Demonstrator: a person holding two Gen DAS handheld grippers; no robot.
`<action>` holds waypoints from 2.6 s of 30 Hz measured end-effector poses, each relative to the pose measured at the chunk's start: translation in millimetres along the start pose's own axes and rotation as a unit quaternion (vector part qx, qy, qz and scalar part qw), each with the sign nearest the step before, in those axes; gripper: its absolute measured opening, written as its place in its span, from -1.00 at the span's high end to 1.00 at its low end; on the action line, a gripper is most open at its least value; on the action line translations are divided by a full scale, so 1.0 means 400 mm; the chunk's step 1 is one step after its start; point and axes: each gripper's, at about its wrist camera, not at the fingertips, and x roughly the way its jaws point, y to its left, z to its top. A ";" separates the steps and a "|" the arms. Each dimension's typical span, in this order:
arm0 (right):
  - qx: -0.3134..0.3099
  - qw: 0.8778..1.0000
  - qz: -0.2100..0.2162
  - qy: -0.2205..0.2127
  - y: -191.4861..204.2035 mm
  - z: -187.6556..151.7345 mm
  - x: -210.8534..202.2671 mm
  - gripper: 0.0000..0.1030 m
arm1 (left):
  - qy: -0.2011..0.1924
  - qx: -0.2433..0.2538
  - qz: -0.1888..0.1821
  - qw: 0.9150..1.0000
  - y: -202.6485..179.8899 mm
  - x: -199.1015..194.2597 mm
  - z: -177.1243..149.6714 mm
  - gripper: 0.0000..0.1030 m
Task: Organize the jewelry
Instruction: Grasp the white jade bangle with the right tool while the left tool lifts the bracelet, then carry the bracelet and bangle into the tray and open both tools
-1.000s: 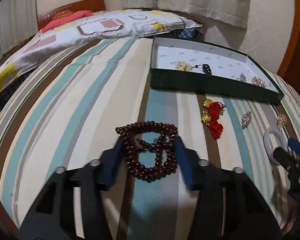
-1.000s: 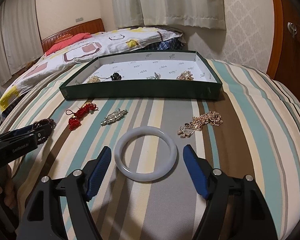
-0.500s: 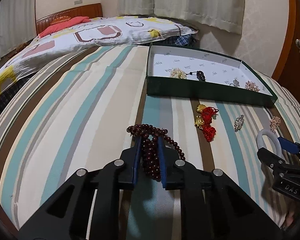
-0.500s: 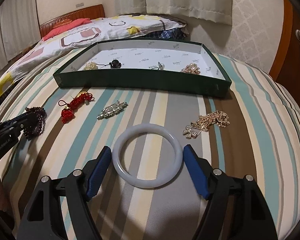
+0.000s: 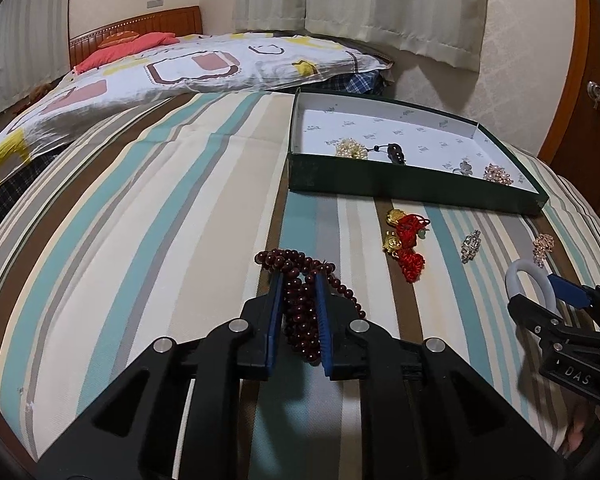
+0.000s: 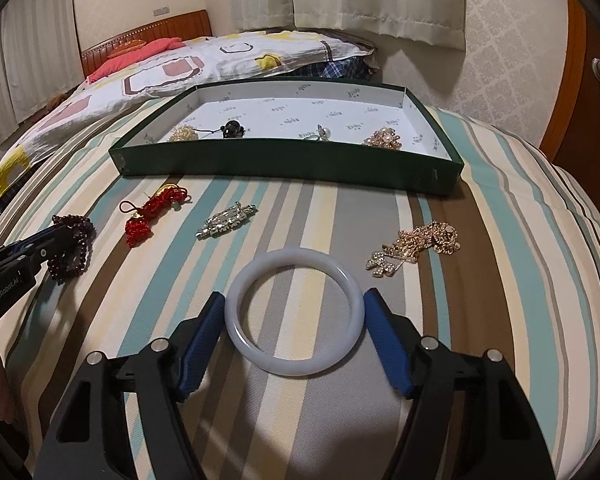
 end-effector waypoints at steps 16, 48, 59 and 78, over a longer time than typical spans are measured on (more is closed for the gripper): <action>-0.001 1.000 0.007 -0.029 0.001 0.016 -0.041 -0.33 | -0.022 -0.005 -0.006 1.000 -0.011 -0.041 0.019 0.71; 0.006 0.989 0.002 -0.145 -0.107 0.353 -0.001 -0.33 | -0.119 0.013 -0.051 0.992 -0.154 0.030 0.368 0.71; 0.010 0.997 -0.001 -0.079 -0.149 0.415 0.199 -0.33 | -0.048 0.017 -0.032 0.998 -0.177 0.270 0.442 0.71; 0.010 1.000 -0.008 0.017 -0.167 0.426 0.301 -0.33 | 0.053 0.016 -0.010 0.998 -0.161 0.411 0.443 0.71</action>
